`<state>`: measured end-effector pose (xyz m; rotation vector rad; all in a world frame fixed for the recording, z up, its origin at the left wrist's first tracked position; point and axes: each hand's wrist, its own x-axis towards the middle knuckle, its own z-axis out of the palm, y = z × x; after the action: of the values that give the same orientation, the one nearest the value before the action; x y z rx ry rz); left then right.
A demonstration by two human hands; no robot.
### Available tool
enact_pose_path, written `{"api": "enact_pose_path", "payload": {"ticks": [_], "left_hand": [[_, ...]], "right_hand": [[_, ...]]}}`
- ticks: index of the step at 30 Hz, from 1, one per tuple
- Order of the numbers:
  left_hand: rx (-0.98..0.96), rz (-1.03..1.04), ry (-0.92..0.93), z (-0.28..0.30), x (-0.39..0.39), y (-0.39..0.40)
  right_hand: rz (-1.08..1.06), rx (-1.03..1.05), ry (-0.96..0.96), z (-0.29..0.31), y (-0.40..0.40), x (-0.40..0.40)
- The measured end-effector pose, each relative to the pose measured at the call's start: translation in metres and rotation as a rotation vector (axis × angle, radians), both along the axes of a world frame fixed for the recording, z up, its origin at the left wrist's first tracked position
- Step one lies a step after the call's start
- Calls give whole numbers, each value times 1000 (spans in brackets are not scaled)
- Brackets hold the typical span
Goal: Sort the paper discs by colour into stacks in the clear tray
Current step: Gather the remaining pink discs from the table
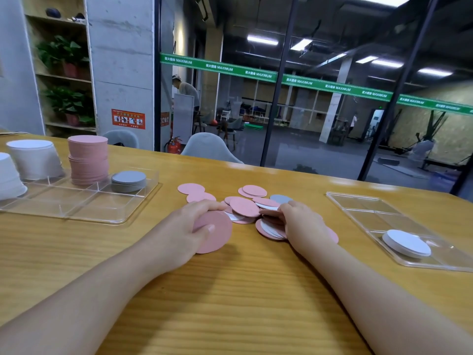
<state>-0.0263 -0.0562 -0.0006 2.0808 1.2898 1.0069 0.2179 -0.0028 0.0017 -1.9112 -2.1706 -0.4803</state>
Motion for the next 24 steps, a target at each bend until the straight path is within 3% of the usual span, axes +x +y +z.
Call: {"api": "enact_pose_path", "payload": {"ticks": [11,24], "left_hand": [[19,314,-33,-5,-5,12],[6,9,-68,-2,3,3]], "right_hand": [[507,47,331,11,-28,-13],[533,27,512,0,-30,-38]]}}
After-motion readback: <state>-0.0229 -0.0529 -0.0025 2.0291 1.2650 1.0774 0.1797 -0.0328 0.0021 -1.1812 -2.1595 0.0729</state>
